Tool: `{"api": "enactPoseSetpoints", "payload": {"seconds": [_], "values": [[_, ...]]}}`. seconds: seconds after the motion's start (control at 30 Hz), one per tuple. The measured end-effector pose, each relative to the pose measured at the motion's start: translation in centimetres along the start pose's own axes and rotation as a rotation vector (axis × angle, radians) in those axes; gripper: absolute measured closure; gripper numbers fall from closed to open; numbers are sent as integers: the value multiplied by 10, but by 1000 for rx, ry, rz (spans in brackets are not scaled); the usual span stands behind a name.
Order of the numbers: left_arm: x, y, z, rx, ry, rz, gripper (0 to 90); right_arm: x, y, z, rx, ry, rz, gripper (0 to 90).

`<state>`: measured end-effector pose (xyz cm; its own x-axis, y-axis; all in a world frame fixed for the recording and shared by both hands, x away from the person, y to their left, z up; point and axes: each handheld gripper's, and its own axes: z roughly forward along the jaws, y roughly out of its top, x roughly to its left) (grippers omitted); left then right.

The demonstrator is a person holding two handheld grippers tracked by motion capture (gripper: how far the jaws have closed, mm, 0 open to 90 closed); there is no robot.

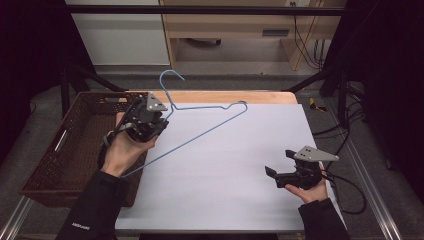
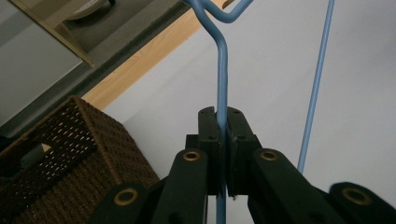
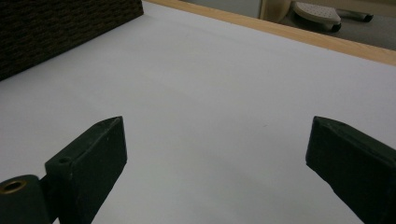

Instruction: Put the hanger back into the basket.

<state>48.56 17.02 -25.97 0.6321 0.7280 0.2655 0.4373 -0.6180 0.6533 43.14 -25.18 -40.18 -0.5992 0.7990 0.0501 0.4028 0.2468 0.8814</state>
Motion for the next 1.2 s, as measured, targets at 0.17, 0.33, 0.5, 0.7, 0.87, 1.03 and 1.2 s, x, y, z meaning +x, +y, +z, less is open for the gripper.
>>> {"api": "enactPoseSetpoints", "payload": {"seconds": [0.17,0.33,0.5,0.7,0.87,1.03,1.2], "values": [[15,-5,-6,-1,31,-34,870,0,0,0,-3,-1,3,56],[30,-12,-13,3,57,-62,870,0,0,0,-1,-4,1,54],[45,-19,-18,18,88,-87,870,0,0,0,-1,-5,1,53],[59,-28,-24,4,115,-116,870,0,0,0,0,-5,0,52],[70,-35,-28,14,141,-135,870,0,0,0,0,-6,1,51],[81,-43,-31,18,154,-161,870,0,0,0,0,-3,2,50],[92,-52,-34,18,177,-187,870,0,0,1,2,-5,2,49]]}}
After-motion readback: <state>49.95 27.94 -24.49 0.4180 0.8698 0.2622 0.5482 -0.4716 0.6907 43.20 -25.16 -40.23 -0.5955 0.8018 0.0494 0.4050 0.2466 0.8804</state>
